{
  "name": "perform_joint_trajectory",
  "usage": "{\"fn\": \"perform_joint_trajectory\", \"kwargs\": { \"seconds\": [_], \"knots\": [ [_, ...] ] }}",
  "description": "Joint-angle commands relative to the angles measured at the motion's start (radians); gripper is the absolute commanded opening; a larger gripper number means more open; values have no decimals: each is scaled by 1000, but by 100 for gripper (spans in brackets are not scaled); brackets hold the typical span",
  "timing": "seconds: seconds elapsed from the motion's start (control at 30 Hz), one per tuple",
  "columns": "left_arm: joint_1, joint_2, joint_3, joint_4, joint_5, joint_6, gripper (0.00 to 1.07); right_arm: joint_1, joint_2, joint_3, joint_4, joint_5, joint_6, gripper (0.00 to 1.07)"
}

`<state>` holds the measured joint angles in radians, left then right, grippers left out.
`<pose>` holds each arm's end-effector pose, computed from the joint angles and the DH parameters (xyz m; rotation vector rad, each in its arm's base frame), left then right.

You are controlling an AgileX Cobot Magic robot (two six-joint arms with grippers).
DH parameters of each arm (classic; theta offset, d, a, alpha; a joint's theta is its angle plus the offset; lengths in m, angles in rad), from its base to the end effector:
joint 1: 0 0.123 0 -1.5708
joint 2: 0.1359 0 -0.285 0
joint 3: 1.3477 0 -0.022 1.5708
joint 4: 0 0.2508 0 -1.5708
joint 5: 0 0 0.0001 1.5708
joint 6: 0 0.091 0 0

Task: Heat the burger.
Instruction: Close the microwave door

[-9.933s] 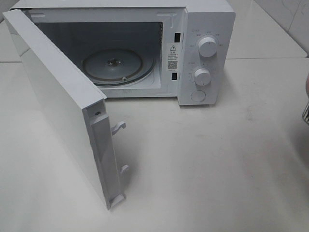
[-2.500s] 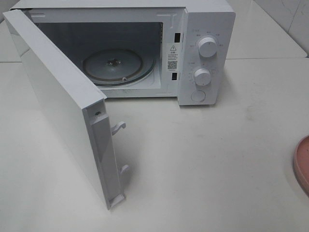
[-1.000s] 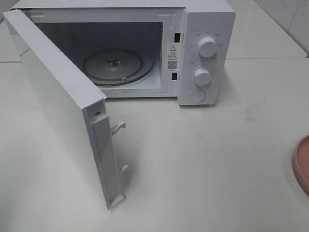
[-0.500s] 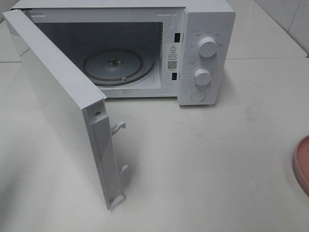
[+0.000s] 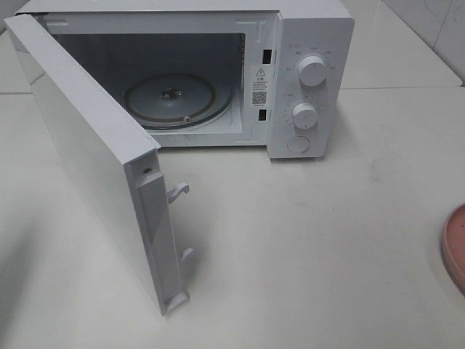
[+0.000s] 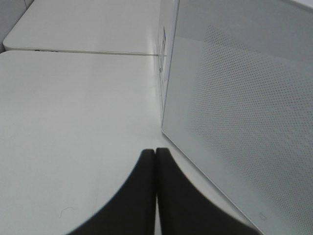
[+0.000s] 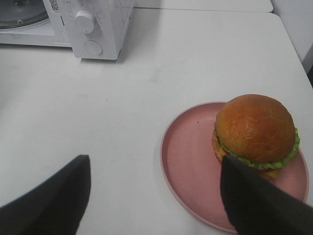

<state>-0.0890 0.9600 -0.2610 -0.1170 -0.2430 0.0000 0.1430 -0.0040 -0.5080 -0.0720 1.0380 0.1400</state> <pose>0.1719 -0.0128 0.2174 -0.0426 1.9421 -0.1073 -0.0047 -0.0064 0.2815 -0.0002 2.0088 0.0952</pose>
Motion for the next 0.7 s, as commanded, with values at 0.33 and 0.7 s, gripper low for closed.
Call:
{"fn": "perform_joint_trajectory", "kwargs": {
  "seconds": [0.33,0.7],
  "knots": [
    [-1,196,19,158,-313,-100,0,-5,-26,1,0,1,-9,71],
    [-50,372,19,235,-529,-135,0,-5,-26,1,0,1,-9,71]
  ]
}}
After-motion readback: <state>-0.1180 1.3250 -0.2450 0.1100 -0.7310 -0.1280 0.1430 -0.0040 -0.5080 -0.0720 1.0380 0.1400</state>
